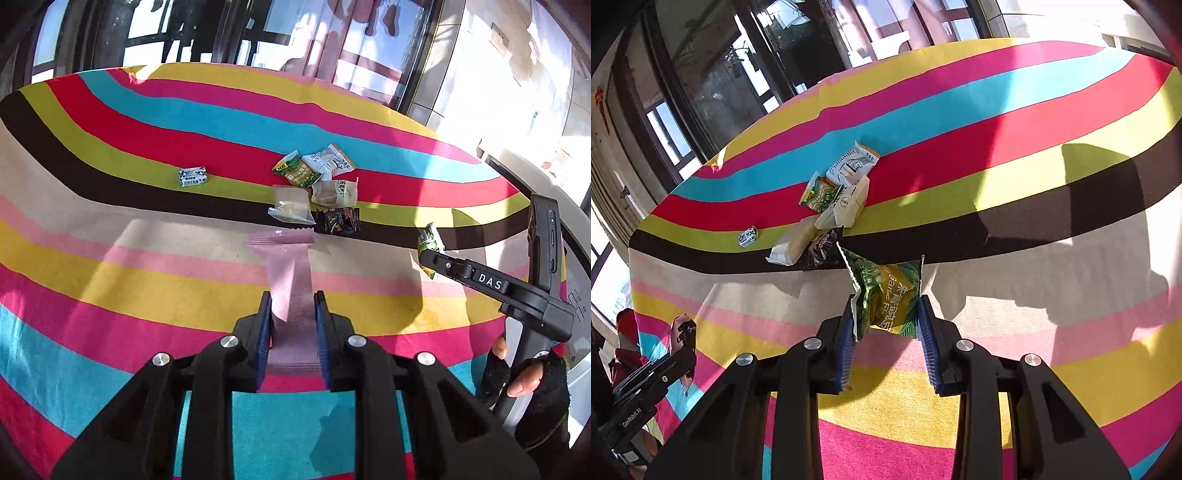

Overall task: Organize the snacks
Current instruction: 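Carry both snacks over the white box and open both grippers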

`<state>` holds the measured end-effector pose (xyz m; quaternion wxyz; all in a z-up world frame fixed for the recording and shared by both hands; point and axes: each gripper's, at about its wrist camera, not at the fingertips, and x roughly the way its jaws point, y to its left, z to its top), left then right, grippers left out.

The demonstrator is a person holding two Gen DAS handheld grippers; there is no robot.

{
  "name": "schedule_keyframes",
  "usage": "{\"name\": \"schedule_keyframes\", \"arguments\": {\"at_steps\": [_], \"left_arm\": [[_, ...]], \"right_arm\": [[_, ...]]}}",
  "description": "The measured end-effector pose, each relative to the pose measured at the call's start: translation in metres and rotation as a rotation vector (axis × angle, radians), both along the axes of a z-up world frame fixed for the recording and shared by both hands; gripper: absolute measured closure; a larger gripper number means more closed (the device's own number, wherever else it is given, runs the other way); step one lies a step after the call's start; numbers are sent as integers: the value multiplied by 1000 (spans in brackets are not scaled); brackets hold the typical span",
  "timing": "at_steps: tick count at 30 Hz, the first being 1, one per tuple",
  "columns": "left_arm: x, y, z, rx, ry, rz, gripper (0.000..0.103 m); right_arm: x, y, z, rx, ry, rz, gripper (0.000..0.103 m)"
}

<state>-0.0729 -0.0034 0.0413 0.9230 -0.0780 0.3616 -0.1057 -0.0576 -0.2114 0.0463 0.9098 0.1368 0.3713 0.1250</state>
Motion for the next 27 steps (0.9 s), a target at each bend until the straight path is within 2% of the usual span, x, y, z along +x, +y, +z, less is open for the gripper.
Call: {"name": "schedule_keyframes", "arguments": {"at_steps": [3, 4, 5, 9, 14, 20, 27], "left_arm": [[-14, 18, -1, -26, 8, 22, 81], [-18, 23, -3, -31, 10, 27, 81], [-22, 26, -4, -35, 12, 29, 81], [-38, 33, -9, -32, 8, 23, 81], [-60, 40, -8, -43, -13, 16, 81], [-92, 60, -3, -48, -42, 35, 81], [-139, 107, 1, -60, -78, 128, 81]], "right_arm": [[-7, 5, 4, -20, 10, 11, 70], [-12, 5, 5, 1, 19, 14, 70], [-18, 8, 6, 24, 24, 26, 70], [-51, 29, 13, -19, -14, 92, 70], [-83, 52, 12, -12, -7, 169, 70], [-114, 92, 12, -37, -17, 273, 70], [-149, 156, 18, -91, -47, 444, 70]]}}
